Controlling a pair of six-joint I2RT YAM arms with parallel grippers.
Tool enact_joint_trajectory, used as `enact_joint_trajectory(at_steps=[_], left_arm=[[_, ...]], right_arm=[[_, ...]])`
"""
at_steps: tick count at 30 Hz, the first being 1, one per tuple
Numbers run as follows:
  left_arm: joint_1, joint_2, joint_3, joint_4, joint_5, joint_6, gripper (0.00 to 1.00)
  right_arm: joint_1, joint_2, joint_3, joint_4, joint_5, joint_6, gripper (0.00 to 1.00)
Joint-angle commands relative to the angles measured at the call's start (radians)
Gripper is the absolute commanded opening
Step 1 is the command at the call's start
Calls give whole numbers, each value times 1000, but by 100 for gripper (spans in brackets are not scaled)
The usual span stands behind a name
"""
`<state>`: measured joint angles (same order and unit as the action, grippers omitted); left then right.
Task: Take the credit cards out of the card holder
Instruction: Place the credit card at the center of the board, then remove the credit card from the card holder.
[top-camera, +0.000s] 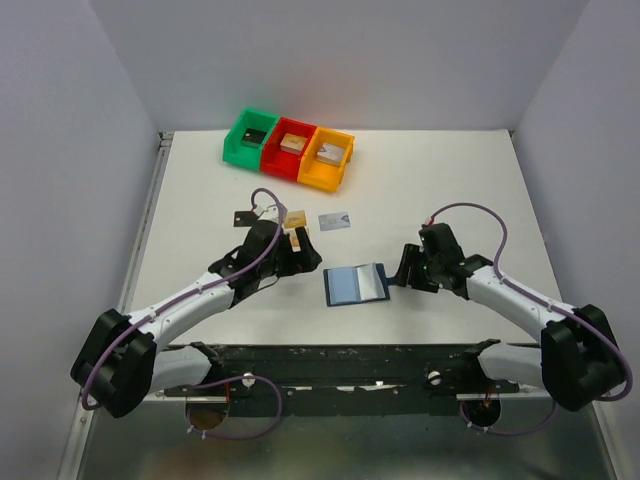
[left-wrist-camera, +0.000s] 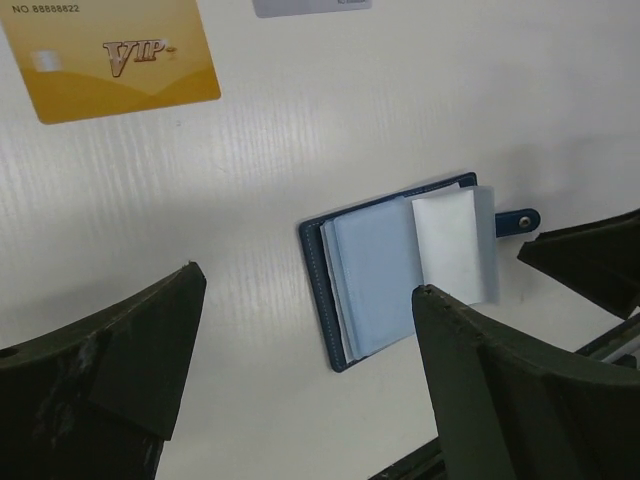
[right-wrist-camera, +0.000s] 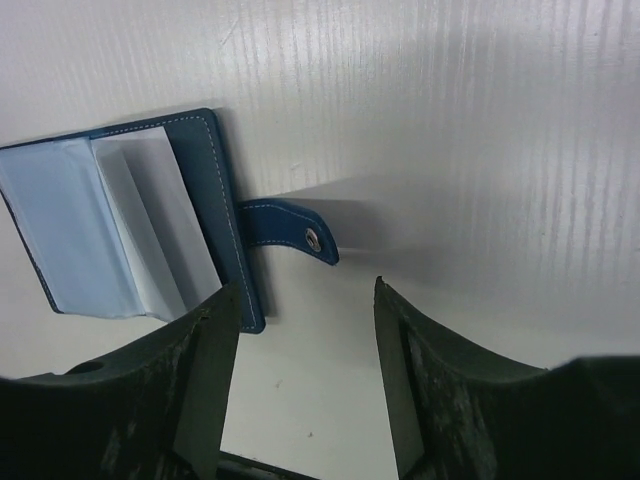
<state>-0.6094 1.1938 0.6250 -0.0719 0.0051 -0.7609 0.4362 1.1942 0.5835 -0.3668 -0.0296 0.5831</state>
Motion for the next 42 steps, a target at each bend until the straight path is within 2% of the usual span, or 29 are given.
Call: enact_joint_trajectory(at_steps=[1, 5, 11, 17, 27, 31, 42], left_arm=[[-21, -39, -50, 55, 10, -11, 97], [-26, -60, -73, 52, 4, -6, 95], [-36, -66, -90, 66, 12, 9, 83], [-53, -43, -82, 67, 18, 23, 74], [-84, 35, -59, 135, 82, 43, 62], [-92, 72, -36, 139, 108, 54, 62], [-115, 191, 30, 141, 171, 89, 67]], right_arm=[[-17, 63, 1, 103, -50, 26, 62], [-39, 129, 9, 141, -88, 26, 58], [-47, 192, 21, 173, -116, 20, 48], [-51, 219, 16, 204, -161, 18, 28], [-50, 136, -108, 269, -256, 83, 5], [-48, 102, -135, 275, -263, 96, 1], [-47, 105, -140, 287, -274, 100, 0]])
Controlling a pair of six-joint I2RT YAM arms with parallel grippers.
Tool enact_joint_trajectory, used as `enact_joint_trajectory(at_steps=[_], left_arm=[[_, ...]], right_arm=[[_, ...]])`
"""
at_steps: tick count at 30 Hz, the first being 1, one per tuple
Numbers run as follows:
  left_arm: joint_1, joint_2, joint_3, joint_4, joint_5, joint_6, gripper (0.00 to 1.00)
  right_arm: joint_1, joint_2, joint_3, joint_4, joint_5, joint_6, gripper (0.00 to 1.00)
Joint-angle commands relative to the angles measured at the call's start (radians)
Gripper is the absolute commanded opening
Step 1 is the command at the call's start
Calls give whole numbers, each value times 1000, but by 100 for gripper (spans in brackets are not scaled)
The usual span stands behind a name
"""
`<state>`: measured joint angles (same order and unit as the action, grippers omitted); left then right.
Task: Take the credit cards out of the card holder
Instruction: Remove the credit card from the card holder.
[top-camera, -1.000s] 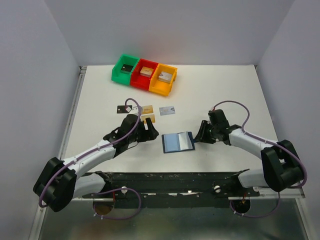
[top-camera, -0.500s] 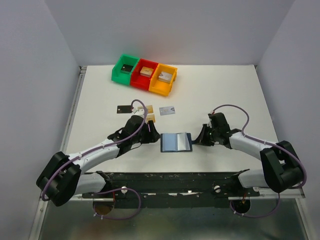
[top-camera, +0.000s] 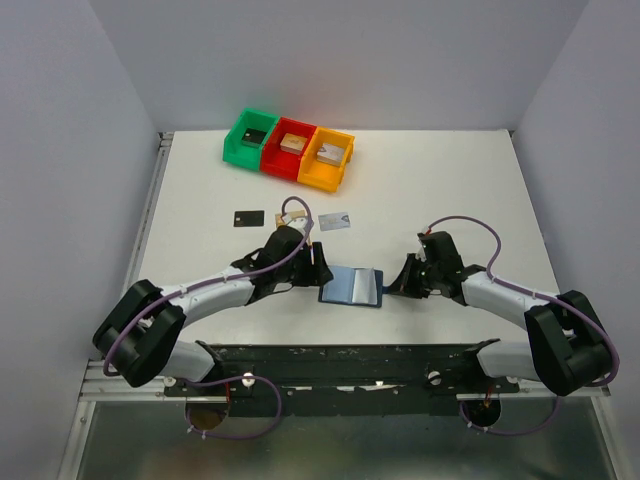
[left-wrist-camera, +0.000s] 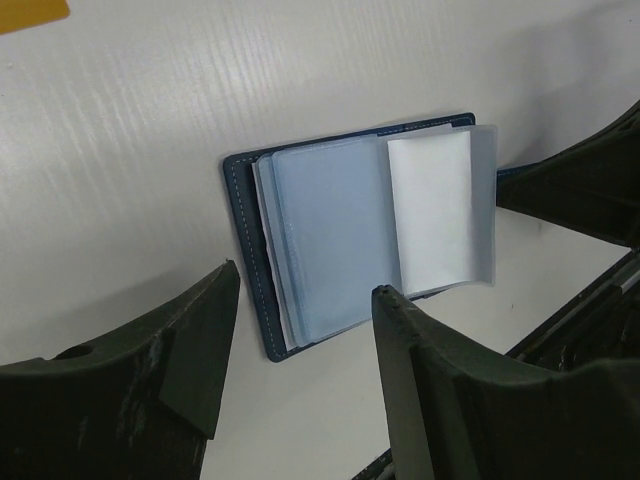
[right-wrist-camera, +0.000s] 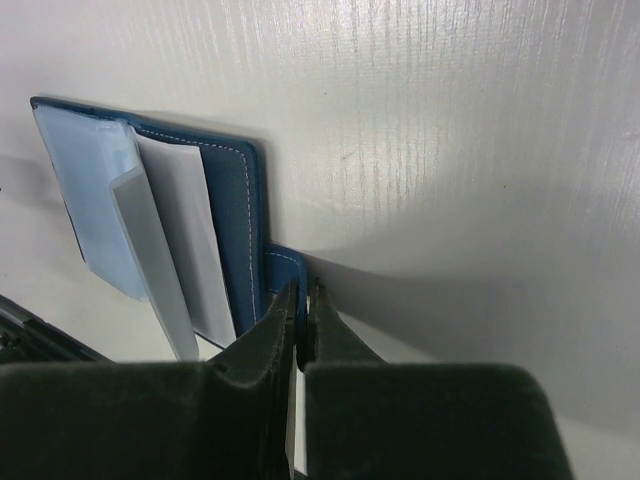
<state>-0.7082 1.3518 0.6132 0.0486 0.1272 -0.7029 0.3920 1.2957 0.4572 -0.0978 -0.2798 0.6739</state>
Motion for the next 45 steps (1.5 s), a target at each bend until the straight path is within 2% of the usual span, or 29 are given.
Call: enact_joint_trajectory(at_steps=[1, 26, 38, 45], left_arm=[[-19, 43, 49, 20, 51, 34, 67], [-53, 193, 129, -26, 71, 65, 66], [-68, 268, 181, -16, 163, 109, 65], [-115, 282, 233, -24, 189, 166, 64]], right_arm=[[-5, 4, -12, 18, -24, 7, 0], [-4, -4, -14, 17, -39, -2, 0], [-4, 16, -12, 26, -56, 3, 0], [-5, 24, -14, 33, -61, 3, 0]])
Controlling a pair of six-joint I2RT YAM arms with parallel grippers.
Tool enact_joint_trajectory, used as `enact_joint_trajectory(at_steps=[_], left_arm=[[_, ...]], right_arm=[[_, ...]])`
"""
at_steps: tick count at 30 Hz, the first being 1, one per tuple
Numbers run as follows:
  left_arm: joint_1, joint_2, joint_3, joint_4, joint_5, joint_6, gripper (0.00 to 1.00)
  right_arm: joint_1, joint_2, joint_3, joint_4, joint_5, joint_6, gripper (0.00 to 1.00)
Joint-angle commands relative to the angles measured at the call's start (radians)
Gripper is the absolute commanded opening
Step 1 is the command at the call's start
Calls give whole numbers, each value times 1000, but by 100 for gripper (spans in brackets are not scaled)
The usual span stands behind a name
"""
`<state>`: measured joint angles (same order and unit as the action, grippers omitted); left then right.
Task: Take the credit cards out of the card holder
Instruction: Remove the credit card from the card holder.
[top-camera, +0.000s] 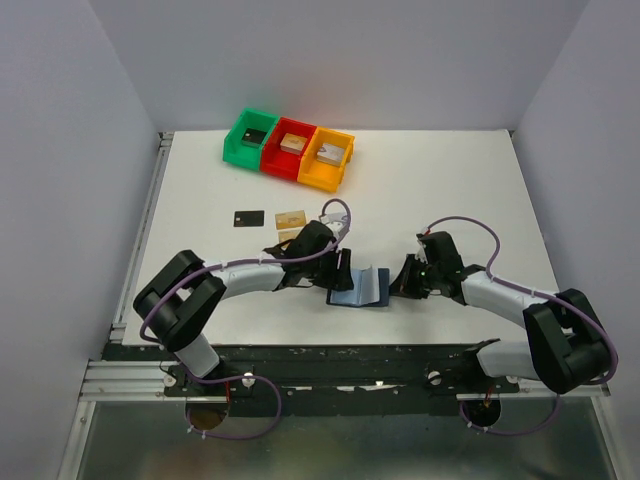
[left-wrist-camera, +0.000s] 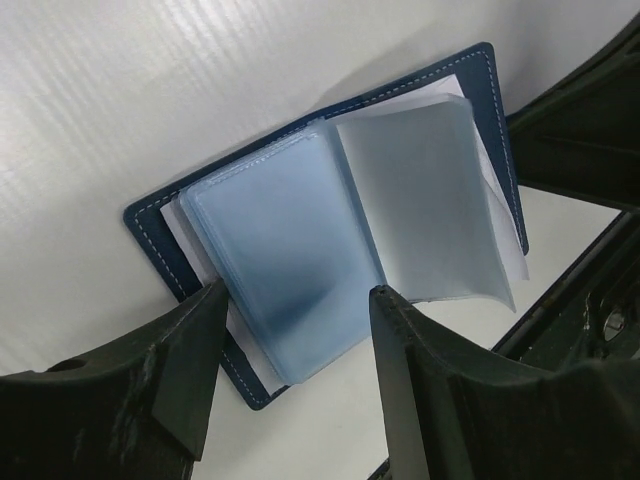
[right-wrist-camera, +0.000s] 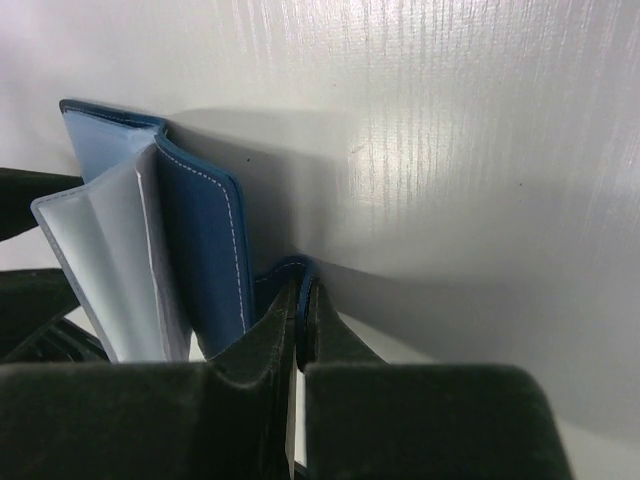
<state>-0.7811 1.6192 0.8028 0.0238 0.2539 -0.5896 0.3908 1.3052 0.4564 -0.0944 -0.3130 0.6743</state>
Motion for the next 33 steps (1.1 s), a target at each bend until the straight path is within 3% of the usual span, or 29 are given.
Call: enact_joint_trajectory(at_steps=[1, 17, 33], left_arm=[[-52, 15, 52, -4, 59, 60, 64], [-95, 15, 90, 2, 74, 109, 65], [-159, 74, 236, -71, 111, 192, 66]], right_arm=[[-3, 12, -13, 27, -28, 2, 0], [-4, -6, -4, -56, 52, 11, 0], [-3, -7, -10, -87, 78, 39, 0]])
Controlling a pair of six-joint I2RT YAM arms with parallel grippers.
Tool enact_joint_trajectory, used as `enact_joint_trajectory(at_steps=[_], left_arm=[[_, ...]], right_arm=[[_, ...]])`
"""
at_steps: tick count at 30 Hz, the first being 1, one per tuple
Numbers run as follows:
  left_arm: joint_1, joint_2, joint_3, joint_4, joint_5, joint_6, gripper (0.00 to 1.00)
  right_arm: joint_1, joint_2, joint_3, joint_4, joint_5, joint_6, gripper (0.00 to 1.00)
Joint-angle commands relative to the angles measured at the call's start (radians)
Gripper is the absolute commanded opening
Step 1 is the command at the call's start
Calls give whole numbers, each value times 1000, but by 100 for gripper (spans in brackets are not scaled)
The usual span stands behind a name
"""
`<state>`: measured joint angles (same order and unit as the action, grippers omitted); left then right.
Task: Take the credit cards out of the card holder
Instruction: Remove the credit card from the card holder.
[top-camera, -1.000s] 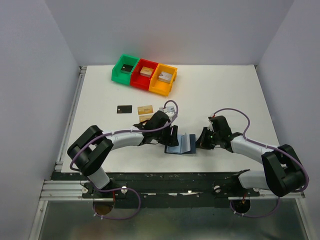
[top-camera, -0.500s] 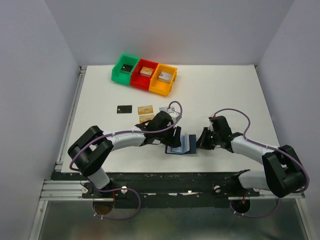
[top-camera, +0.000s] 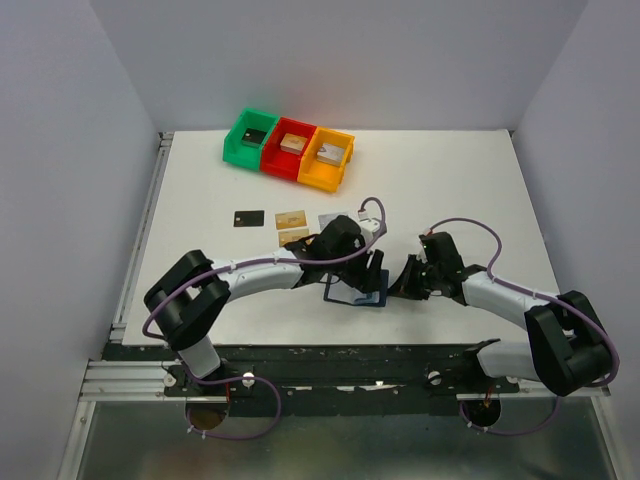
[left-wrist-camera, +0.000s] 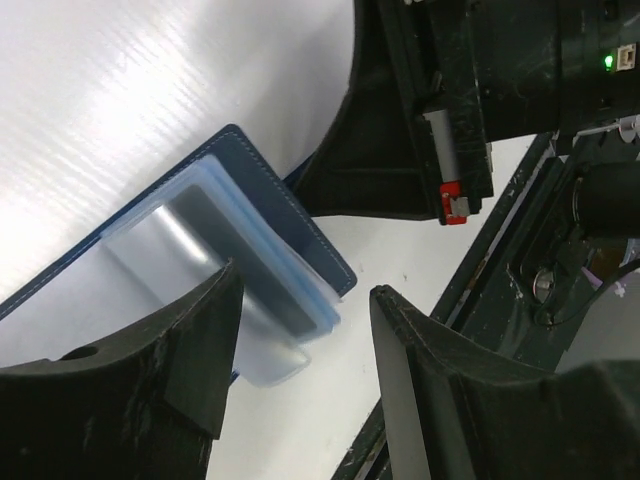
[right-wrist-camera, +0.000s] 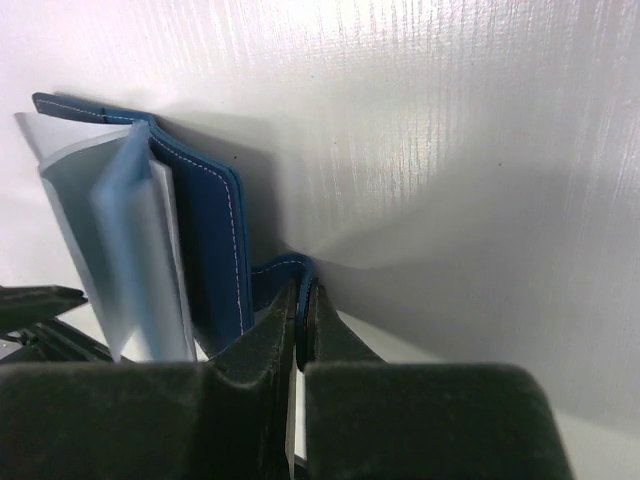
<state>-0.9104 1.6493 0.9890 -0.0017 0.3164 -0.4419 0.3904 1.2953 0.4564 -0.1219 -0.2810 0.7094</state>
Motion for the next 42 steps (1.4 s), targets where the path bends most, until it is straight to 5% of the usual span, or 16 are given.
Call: enact_joint_trajectory(at_steps=[1, 9, 22, 42], left_arm=[[-34, 53, 62, -53, 53, 52, 65], [-54, 67, 94, -93, 15, 71, 66], [-33, -20, 10, -159, -306, 14, 67], [-45, 99, 112, -208, -284, 26, 75]], right_arm=[[-2, -1, -9, -61, 48, 4, 0], [-4, -8, -9, -76, 59, -2, 1], [-4, 12, 11, -74, 59, -11, 0], [-4, 41, 25, -74, 51, -21, 0]])
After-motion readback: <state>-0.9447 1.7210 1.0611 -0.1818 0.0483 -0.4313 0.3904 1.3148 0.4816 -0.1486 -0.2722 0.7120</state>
